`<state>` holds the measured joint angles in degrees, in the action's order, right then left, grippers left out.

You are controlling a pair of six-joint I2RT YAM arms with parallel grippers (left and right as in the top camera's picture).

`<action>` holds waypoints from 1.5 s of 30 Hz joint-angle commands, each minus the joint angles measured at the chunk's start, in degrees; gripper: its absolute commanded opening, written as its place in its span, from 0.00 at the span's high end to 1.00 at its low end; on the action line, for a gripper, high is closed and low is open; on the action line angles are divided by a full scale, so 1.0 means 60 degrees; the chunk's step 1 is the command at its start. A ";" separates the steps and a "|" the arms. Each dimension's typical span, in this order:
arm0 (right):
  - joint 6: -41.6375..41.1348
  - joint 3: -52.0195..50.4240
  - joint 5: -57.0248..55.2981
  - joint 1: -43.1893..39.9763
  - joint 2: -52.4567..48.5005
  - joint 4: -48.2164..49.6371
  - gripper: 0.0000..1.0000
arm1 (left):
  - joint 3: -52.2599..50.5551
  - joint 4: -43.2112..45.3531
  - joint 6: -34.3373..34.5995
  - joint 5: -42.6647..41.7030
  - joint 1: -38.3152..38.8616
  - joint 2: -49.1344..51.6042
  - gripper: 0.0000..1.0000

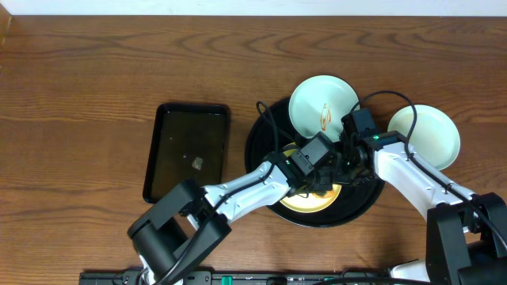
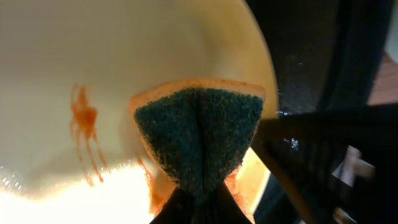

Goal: Clean dirty plates on tray and stack at the side
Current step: 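Scrub the yellow plate with the sponge in the left gripper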

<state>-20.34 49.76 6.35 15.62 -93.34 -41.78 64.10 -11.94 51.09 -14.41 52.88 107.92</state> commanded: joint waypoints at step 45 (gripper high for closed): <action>0.0106 0.0007 -0.0259 -0.0051 -0.0055 0.0095 0.99 | -0.0047 -0.3759 -0.5082 0.1701 -0.4419 -0.3748 0.93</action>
<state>-20.29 49.76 5.72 15.62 -93.36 -41.87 64.01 -33.63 21.98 -5.54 29.67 85.38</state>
